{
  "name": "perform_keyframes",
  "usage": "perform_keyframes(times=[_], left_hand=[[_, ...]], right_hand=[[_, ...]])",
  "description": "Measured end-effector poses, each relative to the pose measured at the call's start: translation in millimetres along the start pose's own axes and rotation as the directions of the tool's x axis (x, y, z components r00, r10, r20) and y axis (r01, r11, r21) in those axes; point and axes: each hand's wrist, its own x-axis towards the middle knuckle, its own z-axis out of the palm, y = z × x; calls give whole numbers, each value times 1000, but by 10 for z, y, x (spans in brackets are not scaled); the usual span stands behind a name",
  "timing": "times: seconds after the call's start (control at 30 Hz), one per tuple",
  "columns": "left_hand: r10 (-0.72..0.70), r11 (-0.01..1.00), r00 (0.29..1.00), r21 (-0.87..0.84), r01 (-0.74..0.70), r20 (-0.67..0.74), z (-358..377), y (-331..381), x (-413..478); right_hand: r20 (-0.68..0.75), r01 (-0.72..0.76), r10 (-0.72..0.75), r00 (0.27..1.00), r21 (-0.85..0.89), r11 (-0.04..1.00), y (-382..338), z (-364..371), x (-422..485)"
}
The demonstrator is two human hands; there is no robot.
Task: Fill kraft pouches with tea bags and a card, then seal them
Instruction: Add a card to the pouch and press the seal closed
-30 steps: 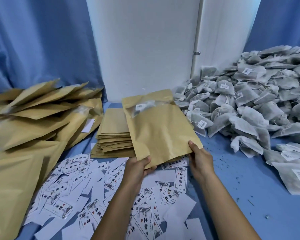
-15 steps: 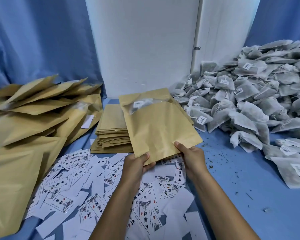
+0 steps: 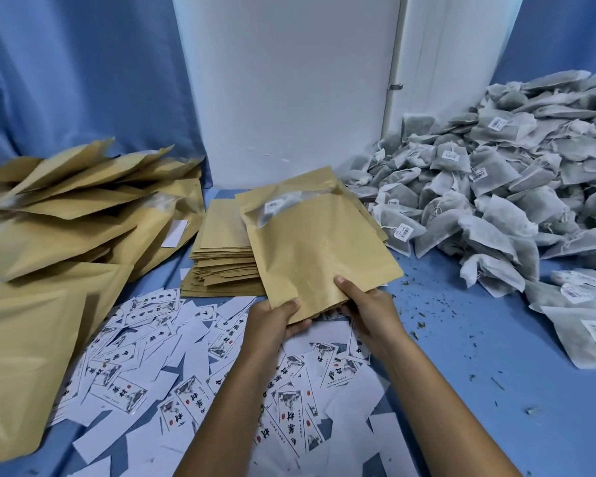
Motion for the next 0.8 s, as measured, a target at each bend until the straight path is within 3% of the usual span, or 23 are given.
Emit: perform_keyframes(times=[0.13, 0.2, 0.37, 0.63, 0.8], left_hand=[[-32, 999, 999, -33, 32, 17, 25, -14, -7], [-29, 999, 999, -36, 30, 13, 22, -12, -10], [-36, 999, 999, -33, 36, 11, 56, -16, -13], [-58, 989, 996, 141, 49, 60, -58, 10, 6], [-21, 993, 992, 116, 6, 127, -8, 46, -102]], right_hand=[[-61, 16, -24, 998, -132, 991, 36, -3, 9], [-69, 22, -30, 997, -113, 993, 62, -3, 12], [88, -39, 47, 995, -87, 995, 80, 82, -54], [44, 13, -10, 999, -62, 998, 88, 106, -88], [140, -9, 42, 989, -227, 974, 99, 141, -148]])
